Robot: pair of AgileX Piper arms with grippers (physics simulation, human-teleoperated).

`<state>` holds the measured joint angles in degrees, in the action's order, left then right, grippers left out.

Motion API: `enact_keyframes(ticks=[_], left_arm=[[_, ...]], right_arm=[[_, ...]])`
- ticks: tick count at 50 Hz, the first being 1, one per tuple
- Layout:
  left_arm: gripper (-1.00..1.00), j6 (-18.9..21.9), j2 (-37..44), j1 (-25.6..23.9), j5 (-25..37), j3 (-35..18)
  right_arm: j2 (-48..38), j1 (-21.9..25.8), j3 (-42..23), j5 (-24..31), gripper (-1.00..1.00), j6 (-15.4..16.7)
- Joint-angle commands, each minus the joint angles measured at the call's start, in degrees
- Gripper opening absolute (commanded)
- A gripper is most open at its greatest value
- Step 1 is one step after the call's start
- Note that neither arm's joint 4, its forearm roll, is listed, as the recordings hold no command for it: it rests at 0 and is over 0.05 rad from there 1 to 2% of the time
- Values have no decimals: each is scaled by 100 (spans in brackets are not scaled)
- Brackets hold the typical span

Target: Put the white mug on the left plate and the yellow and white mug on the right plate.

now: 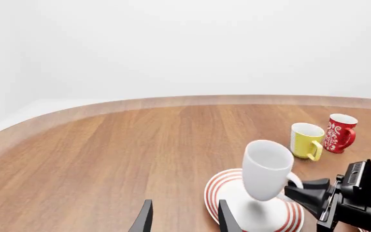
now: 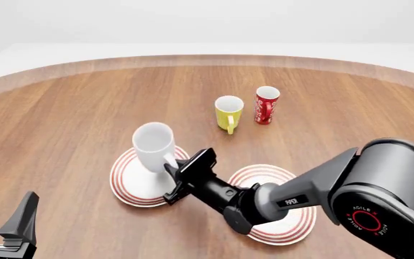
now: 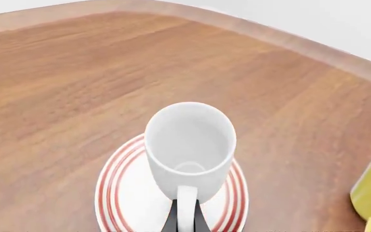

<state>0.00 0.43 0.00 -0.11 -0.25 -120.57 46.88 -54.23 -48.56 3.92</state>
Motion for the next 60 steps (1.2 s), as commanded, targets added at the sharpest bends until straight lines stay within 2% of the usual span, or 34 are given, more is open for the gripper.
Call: enact_keyframes(ticks=[1, 24, 25, 40, 60], left_arm=[[100, 0, 0, 0, 0, 0], [100, 0, 0, 0, 0, 0], [100, 0, 0, 0, 0, 0], [100, 0, 0, 0, 0, 0], [100, 0, 0, 0, 0, 0]], right_arm=[[-129, 33, -74, 29, -100, -27], [-241, -17, -193, 117, -100, -37], [-255, -30, -214, 140, 100, -30], [-303, -59, -286, 210, 100, -98], [50, -234, 160, 22, 100, -127]])
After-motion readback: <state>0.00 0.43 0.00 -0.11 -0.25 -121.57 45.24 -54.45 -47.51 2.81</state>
